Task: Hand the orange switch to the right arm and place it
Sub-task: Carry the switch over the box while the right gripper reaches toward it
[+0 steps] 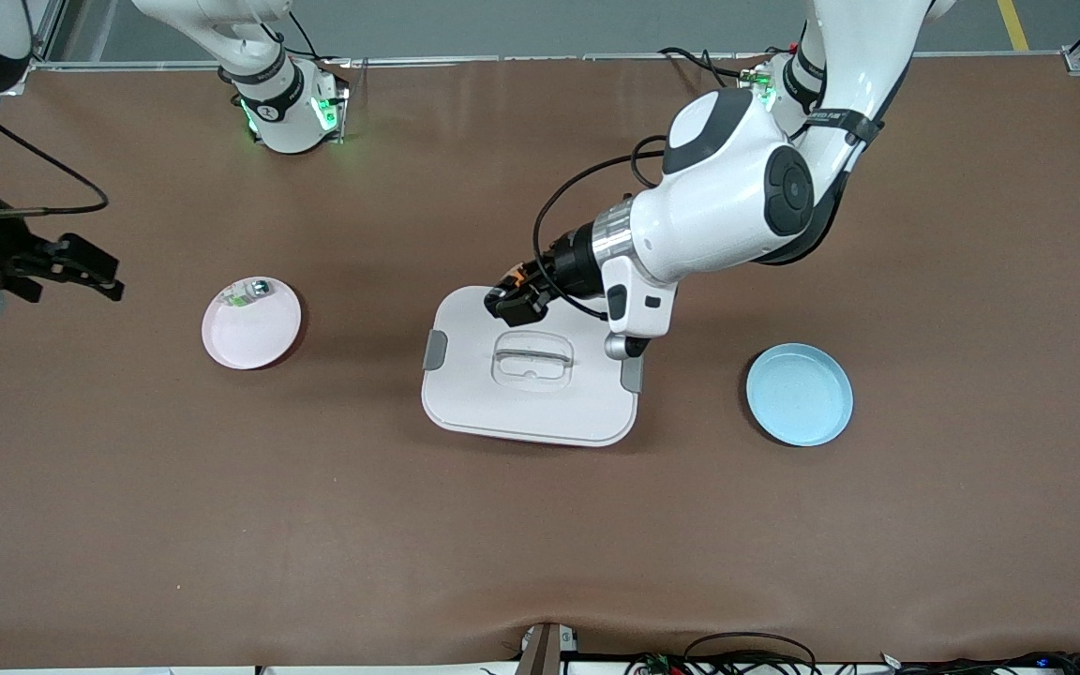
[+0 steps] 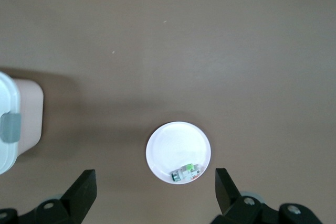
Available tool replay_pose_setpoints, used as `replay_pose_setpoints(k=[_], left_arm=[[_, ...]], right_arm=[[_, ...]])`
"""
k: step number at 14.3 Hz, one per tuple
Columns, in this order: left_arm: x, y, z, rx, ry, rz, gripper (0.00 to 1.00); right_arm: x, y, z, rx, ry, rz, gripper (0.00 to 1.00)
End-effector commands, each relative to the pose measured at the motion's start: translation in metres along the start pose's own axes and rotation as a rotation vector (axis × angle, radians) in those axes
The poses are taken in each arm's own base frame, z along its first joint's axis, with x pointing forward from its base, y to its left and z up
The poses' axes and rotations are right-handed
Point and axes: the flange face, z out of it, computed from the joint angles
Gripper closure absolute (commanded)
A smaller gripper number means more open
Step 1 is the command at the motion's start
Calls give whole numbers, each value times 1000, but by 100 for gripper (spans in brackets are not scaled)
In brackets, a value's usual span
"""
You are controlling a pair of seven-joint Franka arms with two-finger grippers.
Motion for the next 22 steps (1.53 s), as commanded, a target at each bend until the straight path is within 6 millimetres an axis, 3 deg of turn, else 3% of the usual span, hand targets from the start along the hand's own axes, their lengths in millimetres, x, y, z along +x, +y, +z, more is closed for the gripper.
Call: replay_pose_setpoints(k=[1,5,10,12,15,17,22], left_arm=[[-9,5,1,-16,-32,-24,100],[-20,4,13,-15,-87,-49,100],[-23,3,25,-16,-104,-62,100],[-24,1,31,-7,-108,-51,100],[-24,0,38,-1,-109,-50,100],[-33,-3,46,12,-114,-37,100],[-37,-2,45,-7,-211,-127,100]], right_arm=[[-8,-35,-1,-1,-61,-56,0],[-16,-86,2,80,-85,-116,0],[-34,-177,21,175,-94,62,0],[-42,-197,37,241,-73,73,0],[-63,-212,54,397,-21,129,0],[-67,-216,55,471,-35,162,0],[-88,-208,60,631,24,287,0]])
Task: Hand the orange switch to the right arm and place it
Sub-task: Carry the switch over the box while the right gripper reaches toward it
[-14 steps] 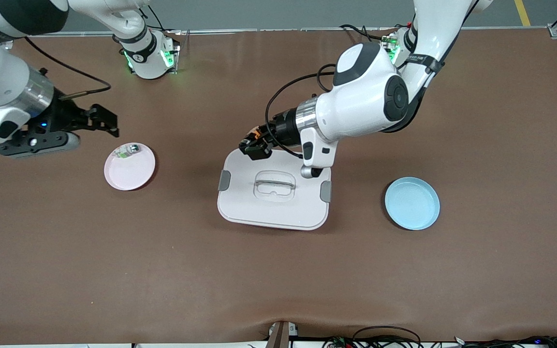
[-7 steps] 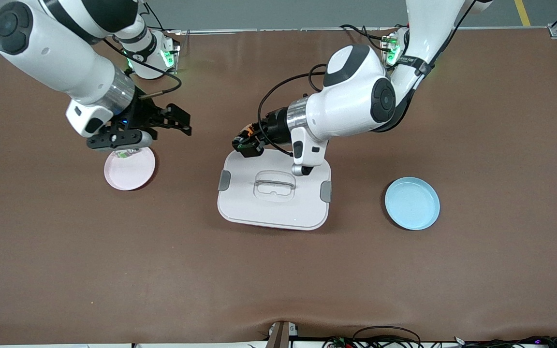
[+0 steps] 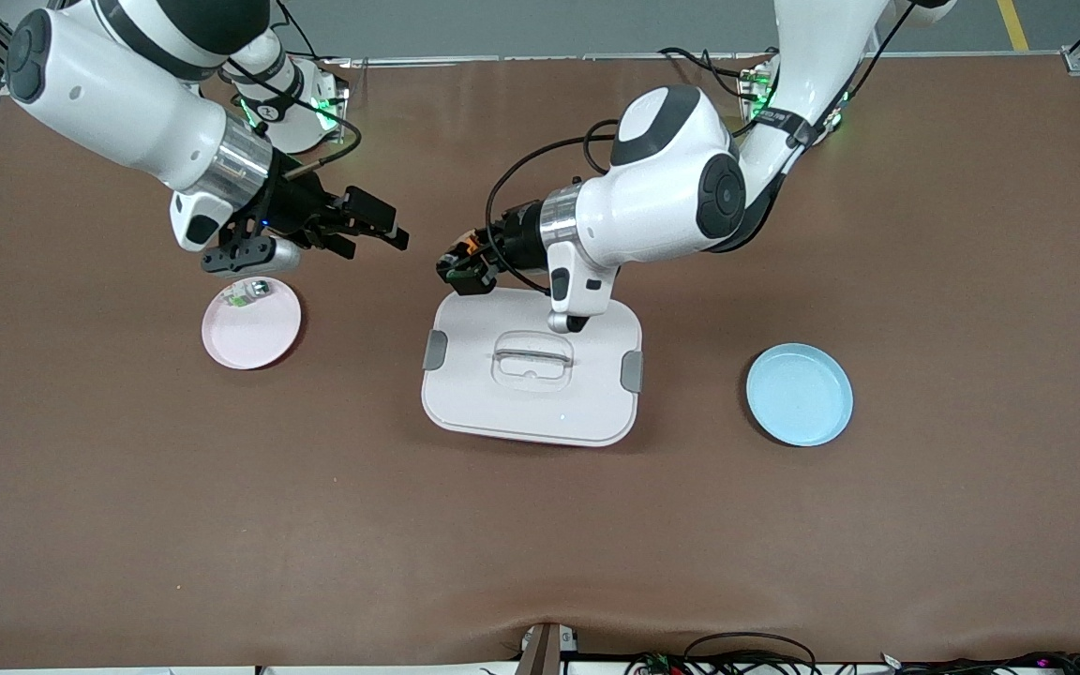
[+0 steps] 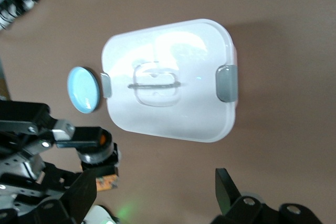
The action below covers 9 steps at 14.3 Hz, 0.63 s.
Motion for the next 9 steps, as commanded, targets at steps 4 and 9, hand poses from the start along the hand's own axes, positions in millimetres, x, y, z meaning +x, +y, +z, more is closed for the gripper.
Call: replay_pose_setpoints(k=[4,9], left_arm=[[-6,7,-2,-50,-75,-137,100],[-9,10,5,-101,-66,-237,100]], right_arm=[[-45,10,-7,120,67,219,0],[-60,-16,-3,138,96,291,0]])
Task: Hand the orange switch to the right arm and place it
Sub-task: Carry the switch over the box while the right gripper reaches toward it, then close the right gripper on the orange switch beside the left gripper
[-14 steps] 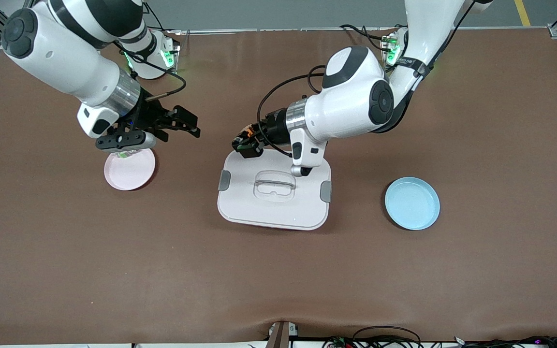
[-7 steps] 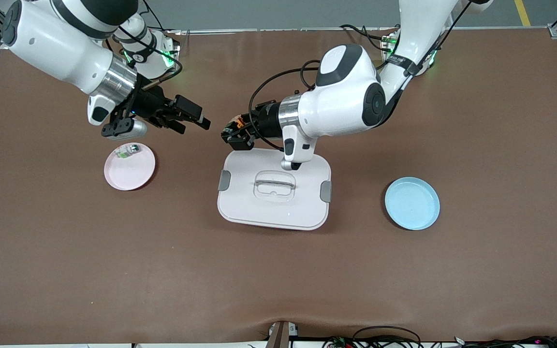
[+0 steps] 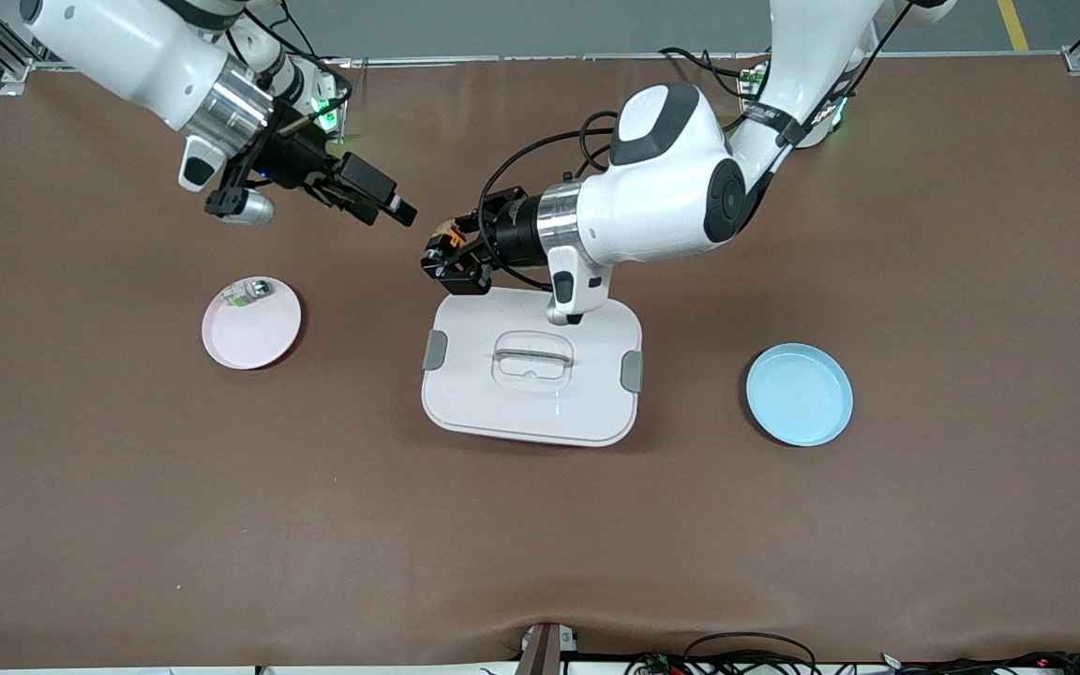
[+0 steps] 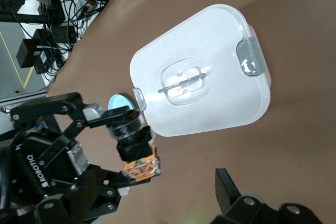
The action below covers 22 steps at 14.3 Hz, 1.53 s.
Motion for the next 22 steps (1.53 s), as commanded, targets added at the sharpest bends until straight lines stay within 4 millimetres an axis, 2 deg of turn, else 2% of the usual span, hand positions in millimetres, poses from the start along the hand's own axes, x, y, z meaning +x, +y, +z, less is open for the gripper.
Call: replay_pose_setpoints(k=[1,4,7,10,13,15,18,22], left_arm=[[-6,5,9,-60,-16,-79,100],[-3,5,13,-59,-13,-83,100],[-4,5,11,-60,-9,-85,100],[-8,4,10,-60,-9,-80,100],[-8,3,10,-60,-9,-80,100],[-9,3,10,-59,-9,-79,100],[-9,3,11,-58,-9,-78,100],[-8,3,13,-56,-10,-80,100]], right_arm=[[-11,-4,3,15,11,15,0],[-14,-8,19,-17,1,-16,0],[-11,-19,34,-31,-12,-36,0],[-4,-20,47,-92,12,-94,0],[1,-24,54,-93,5,-128,0],[-8,-27,62,-99,-11,-158,0],[-7,-28,65,-102,-17,-197,0],[2,-24,59,-102,-14,-275,1]])
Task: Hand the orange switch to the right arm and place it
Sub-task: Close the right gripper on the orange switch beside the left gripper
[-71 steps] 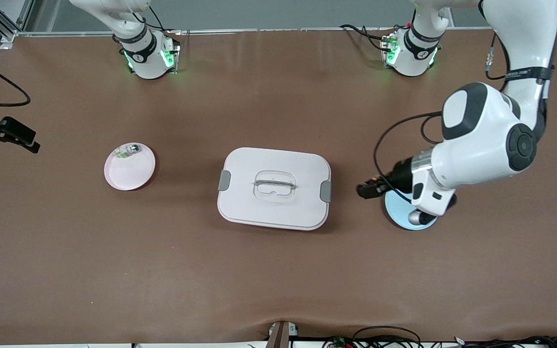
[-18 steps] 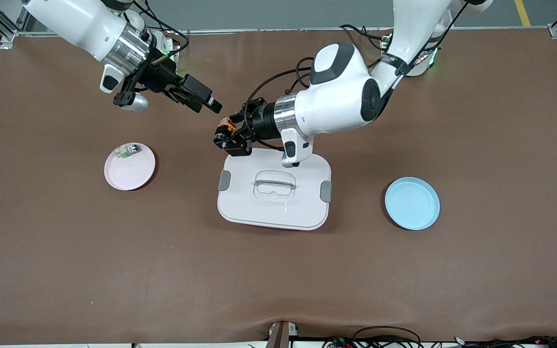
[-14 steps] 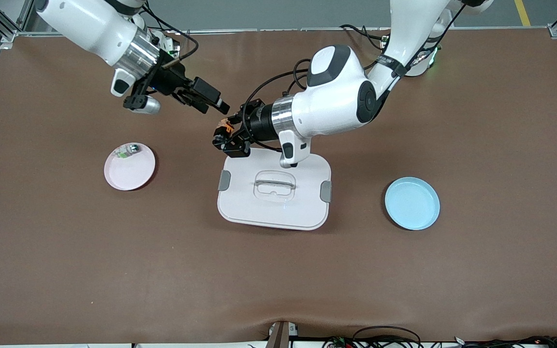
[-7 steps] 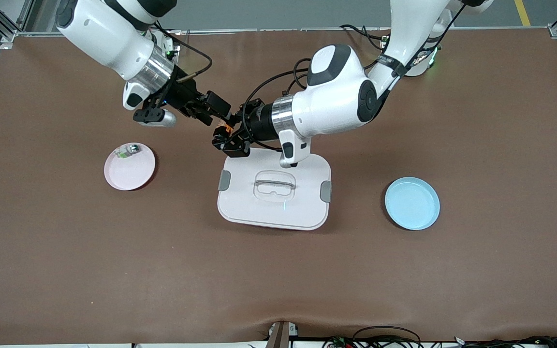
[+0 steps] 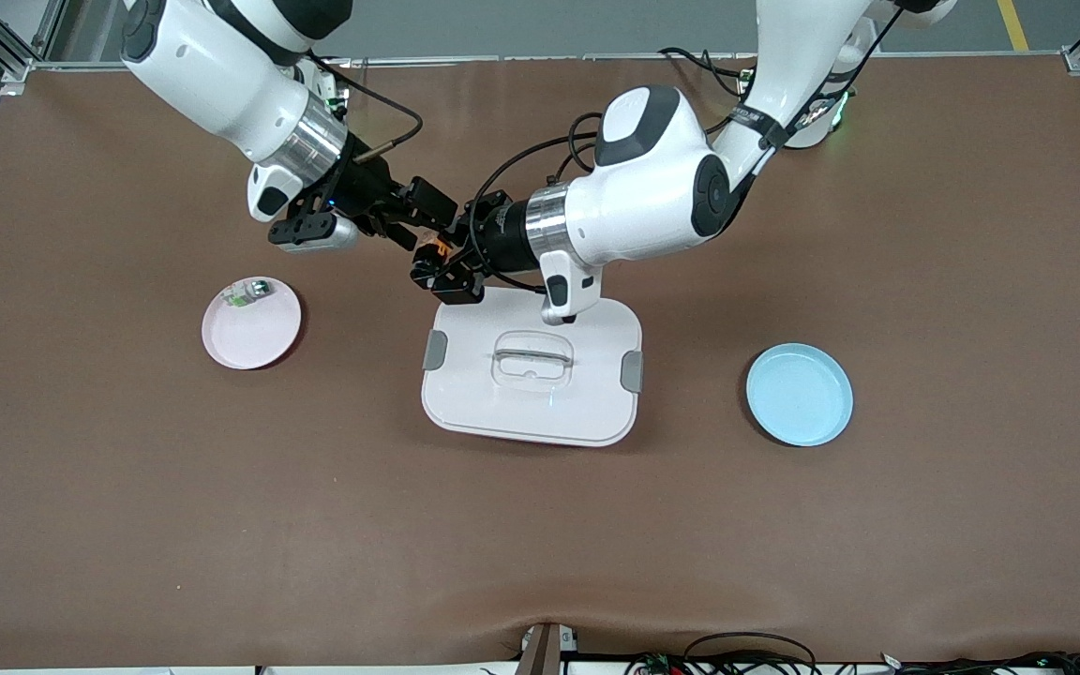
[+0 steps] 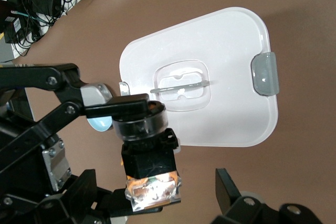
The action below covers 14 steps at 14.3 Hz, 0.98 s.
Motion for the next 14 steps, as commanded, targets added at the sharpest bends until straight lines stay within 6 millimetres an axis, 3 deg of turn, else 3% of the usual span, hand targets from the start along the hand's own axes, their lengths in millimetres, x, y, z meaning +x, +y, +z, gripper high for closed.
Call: replay_pose_setpoints(k=[1,3,5,9,14], left_arm=[[-7,1,0,-12,-10,-11,100],[-8,1,-1,-13,-11,-11,100],[-9,1,-2,-14,-11,-8,100],[-9,1,-3,-17,-10,-6,100],[-8,2,-4,-19,-10,-3,96]], right_arm=[[3,-3,-1,0,-6,-60,25],[3,-3,-1,0,-7,-62,62],[3,-3,-1,0,-7,-62,89],[3,-3,-1,0,-6,-59,100],[7,0,-5,-5,-13,-57,100]])
